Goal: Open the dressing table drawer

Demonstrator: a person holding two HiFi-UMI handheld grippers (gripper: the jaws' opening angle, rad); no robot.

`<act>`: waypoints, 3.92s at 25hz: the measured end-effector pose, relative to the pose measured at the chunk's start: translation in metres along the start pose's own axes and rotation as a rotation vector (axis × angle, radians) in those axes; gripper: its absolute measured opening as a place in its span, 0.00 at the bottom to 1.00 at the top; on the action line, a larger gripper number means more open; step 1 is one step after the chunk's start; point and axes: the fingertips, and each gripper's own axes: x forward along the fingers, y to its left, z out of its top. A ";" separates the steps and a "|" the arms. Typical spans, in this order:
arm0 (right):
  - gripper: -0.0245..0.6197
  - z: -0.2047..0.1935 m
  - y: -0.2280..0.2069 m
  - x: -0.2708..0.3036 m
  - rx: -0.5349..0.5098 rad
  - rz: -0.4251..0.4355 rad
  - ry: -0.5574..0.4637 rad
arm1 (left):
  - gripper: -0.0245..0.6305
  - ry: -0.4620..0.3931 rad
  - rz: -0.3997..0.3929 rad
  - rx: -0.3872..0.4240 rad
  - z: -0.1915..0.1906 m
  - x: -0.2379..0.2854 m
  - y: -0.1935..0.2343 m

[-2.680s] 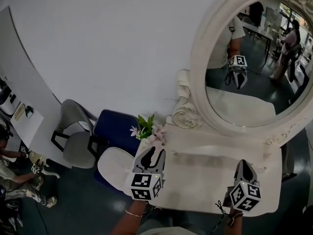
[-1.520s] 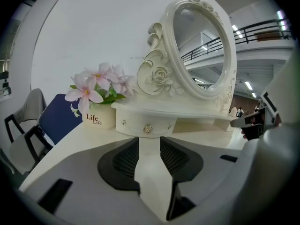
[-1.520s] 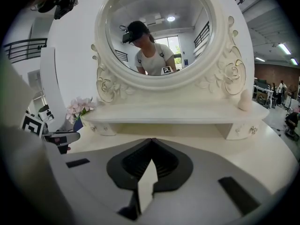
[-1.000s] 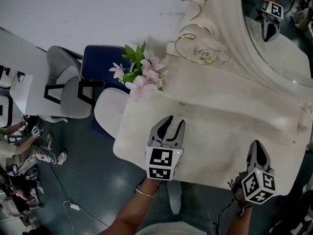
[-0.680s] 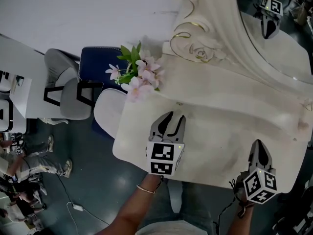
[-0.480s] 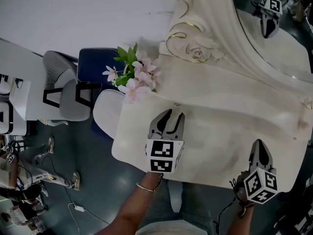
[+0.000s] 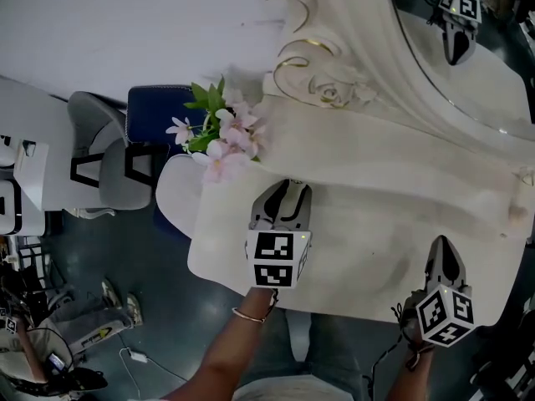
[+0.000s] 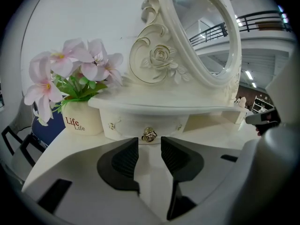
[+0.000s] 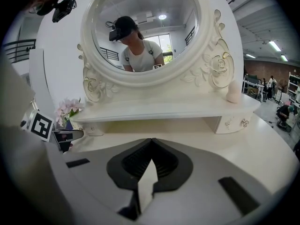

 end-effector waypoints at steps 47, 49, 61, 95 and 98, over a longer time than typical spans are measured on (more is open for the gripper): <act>0.05 0.003 -0.004 0.004 0.024 -0.005 0.008 | 0.21 -0.003 0.040 0.000 0.011 0.009 0.001; 0.05 0.004 -0.004 0.003 0.023 -0.006 0.006 | 0.21 -0.004 0.040 -0.007 0.010 0.009 0.001; 0.05 0.005 -0.005 0.001 0.011 -0.009 0.007 | 0.20 -0.021 0.040 -0.025 0.010 0.008 0.001; 0.05 -0.001 0.001 -0.015 0.003 -0.001 0.000 | 0.20 -0.011 0.034 -0.011 -0.003 -0.010 -0.004; 0.05 -0.001 0.004 -0.015 -0.002 0.005 0.002 | 0.20 -0.012 0.034 -0.013 -0.003 -0.011 -0.005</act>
